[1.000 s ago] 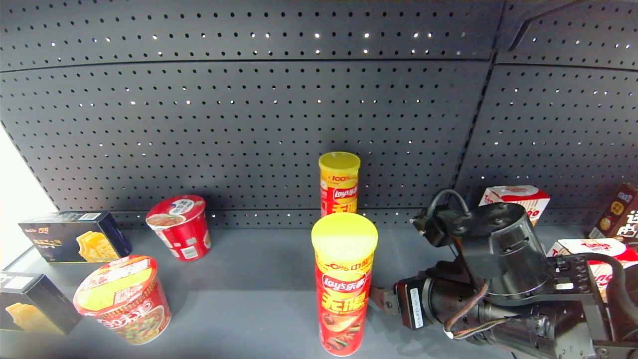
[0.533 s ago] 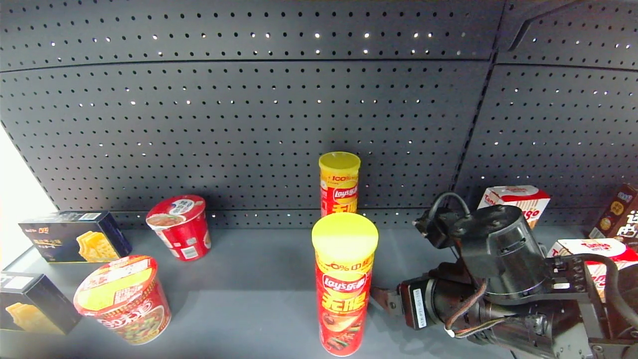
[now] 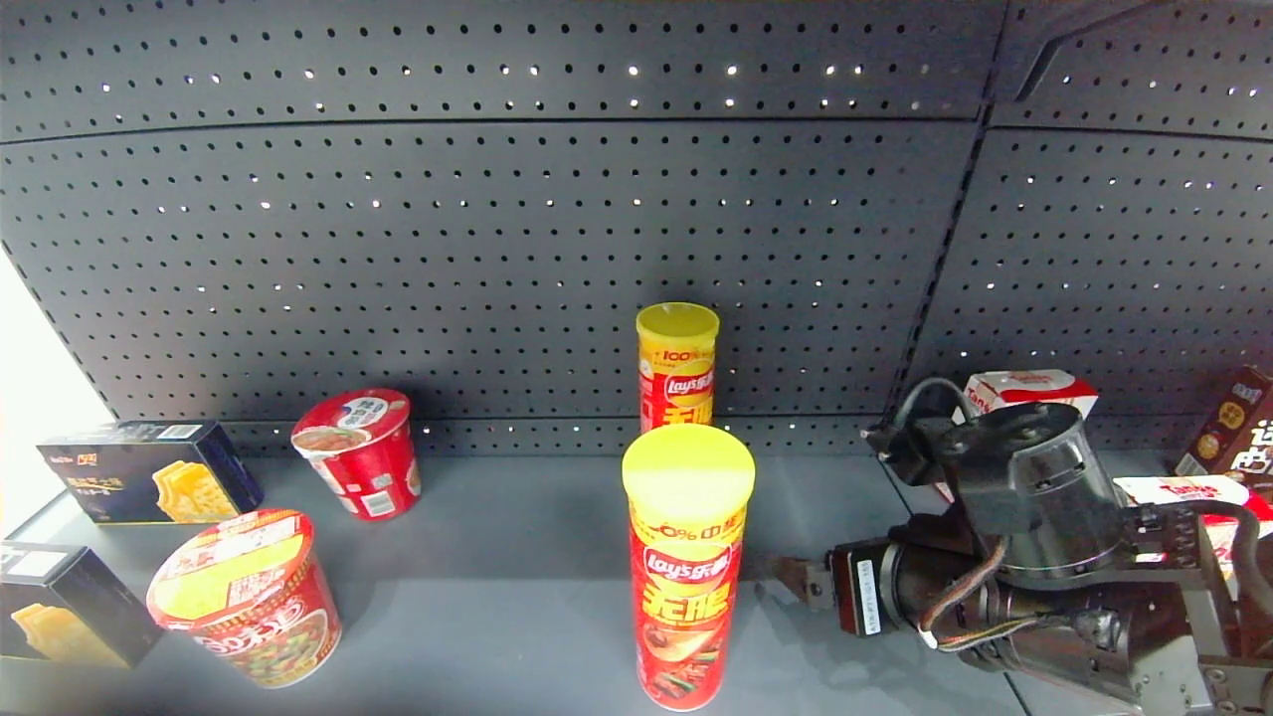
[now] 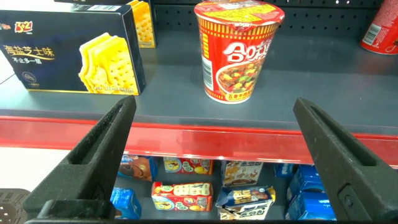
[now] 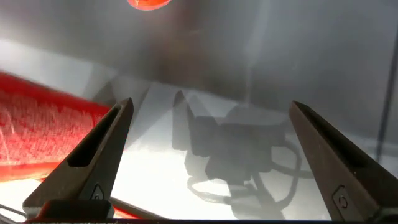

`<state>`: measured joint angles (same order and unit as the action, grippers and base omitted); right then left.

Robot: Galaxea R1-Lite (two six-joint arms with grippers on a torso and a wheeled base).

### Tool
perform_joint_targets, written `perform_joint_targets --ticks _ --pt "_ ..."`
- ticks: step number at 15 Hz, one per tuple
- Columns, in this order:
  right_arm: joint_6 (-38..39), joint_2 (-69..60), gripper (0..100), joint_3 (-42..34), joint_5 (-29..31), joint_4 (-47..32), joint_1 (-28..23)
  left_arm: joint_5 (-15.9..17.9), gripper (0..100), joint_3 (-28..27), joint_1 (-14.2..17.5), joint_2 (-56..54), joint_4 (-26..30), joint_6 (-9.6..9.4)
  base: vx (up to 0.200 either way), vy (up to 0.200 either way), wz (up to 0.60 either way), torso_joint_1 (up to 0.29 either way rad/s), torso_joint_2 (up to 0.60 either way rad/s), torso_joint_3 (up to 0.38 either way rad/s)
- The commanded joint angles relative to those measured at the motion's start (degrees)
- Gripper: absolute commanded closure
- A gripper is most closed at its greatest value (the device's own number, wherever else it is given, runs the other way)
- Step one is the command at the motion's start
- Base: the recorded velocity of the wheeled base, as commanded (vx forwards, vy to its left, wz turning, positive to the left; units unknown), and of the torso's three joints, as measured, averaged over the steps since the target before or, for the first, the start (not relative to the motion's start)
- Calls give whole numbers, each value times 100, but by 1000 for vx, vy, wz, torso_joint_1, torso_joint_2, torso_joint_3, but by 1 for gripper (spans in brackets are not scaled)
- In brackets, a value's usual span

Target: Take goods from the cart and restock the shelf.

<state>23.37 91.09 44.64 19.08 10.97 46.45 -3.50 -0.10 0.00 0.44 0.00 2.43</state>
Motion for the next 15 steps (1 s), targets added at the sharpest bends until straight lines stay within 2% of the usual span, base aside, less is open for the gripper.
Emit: perform_joint_targets --ticks 1,6,10,11,13,15 --pt "-34 -267 0 9 -1 1 -39 -2 0 1 0 9 0 4 0 0 0 0 0 0" --pt "-122 -1076 0 -201 -36 186 -127 -2 0 1 0 9 0 4 0 0 0 0 0 0" --pt "-711 -2825 0 -738 -493 221 -268 -2 0 1 0 9 0 4 0 0 0 0 0 0" --pt "-1010 -3519 0 -984 -836 204 -514 -2 0 1 0 9 0 4 0 0 0 0 0 0" --pt "-1168 -4055 0 -1142 -932 221 -795 -2 0 1 0 9 0 4 0 0 0 0 0 0" --pt "-1186 -5092 0 -1458 -1477 186 -1665 -2 0 1 0 9 0 4 0 0 0 0 0 0"
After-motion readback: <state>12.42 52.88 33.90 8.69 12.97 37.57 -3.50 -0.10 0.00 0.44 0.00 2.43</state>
